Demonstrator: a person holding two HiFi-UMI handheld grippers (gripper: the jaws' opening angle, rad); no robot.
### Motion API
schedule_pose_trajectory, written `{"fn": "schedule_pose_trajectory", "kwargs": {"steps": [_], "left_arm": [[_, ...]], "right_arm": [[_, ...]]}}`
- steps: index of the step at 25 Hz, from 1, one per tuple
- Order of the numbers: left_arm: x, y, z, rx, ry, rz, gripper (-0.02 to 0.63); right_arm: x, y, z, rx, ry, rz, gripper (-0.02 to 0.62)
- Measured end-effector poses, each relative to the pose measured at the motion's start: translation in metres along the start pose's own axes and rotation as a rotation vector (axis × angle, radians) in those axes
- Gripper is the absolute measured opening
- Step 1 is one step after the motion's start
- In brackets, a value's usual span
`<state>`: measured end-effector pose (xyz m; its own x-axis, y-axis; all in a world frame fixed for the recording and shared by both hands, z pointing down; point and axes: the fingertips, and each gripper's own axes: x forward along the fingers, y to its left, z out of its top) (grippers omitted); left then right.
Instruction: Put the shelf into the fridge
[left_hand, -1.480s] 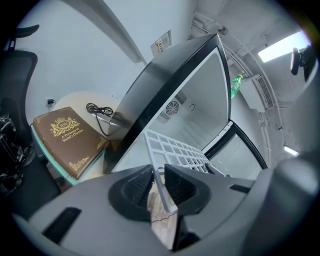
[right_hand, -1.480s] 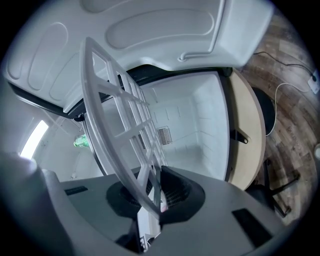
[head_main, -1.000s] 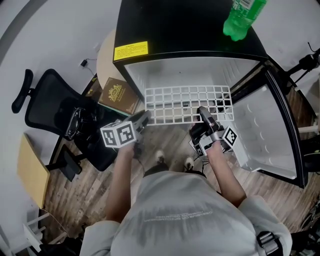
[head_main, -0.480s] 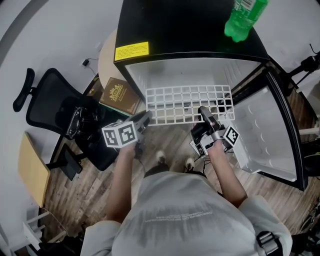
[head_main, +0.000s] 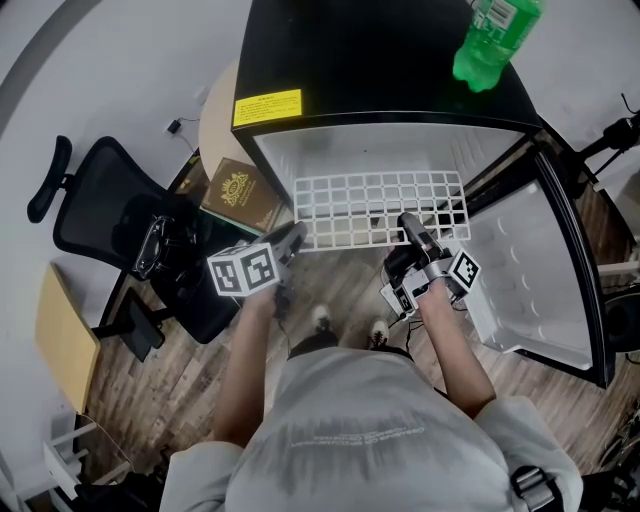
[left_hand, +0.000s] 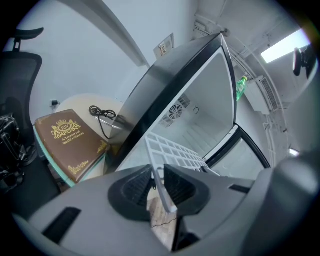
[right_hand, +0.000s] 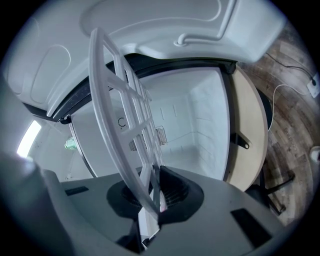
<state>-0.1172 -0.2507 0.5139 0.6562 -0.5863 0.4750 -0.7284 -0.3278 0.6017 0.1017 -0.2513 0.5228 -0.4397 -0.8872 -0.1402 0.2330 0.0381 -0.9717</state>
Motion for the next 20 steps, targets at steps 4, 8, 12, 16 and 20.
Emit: {"fn": "schedule_pose_trajectory", "kwargs": {"steps": [4, 8, 12, 16, 20], "left_arm": [[0.003, 0.003, 0.002, -0.003, -0.001, 0.016, 0.068], [0.004, 0.002, 0.008, -0.034, -0.024, 0.017, 0.066], [0.008, 0.002, 0.015, -0.073, -0.065, 0.012, 0.064], [0.010, 0.004, 0.018, -0.073, -0.081, 0.019, 0.064], [0.009, 0.006, 0.015, -0.018, -0.108, 0.053, 0.064]], "right_arm": [[0.002, -0.002, 0.002, -0.001, 0.002, -0.004, 0.048], [0.007, -0.004, 0.007, -0.008, 0.008, -0.020, 0.047], [0.015, -0.002, 0.010, -0.008, 0.011, -0.026, 0.046], [0.018, -0.003, 0.012, -0.008, 0.012, -0.025, 0.046], [0.020, -0.007, 0.015, -0.018, 0.005, -0.019, 0.047]]}}
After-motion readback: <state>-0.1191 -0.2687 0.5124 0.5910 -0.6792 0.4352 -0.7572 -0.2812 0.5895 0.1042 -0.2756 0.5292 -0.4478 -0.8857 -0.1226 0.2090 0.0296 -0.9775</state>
